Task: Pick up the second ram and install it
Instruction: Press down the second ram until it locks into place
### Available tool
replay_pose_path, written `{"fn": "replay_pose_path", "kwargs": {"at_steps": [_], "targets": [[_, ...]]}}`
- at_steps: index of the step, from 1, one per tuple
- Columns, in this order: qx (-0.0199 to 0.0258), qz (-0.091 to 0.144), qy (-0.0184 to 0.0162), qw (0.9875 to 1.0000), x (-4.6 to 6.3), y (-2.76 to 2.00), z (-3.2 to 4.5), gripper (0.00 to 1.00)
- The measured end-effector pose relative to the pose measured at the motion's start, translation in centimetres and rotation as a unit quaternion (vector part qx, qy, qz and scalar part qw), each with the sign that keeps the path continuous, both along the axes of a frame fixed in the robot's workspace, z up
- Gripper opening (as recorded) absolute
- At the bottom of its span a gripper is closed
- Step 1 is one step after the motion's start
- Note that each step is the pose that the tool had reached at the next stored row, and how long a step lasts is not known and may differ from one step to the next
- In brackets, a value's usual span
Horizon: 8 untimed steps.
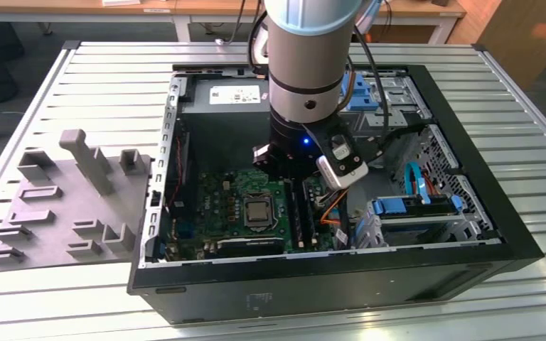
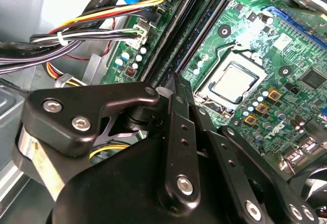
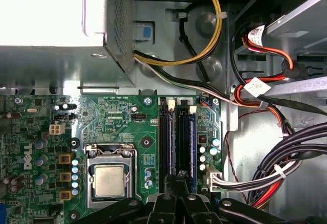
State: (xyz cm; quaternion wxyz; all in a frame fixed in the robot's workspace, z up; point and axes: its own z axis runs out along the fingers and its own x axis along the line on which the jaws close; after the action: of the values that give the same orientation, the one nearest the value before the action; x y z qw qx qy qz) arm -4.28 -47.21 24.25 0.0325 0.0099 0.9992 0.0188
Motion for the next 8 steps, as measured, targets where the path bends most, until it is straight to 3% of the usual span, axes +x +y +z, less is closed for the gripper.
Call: {"fn": "replay_pose_path", "kwargs": {"at_steps": [8], "targets": [[0.0, 0.0, 0.0, 1.0, 0.0, 0.0, 0.02, 0.11]]}}
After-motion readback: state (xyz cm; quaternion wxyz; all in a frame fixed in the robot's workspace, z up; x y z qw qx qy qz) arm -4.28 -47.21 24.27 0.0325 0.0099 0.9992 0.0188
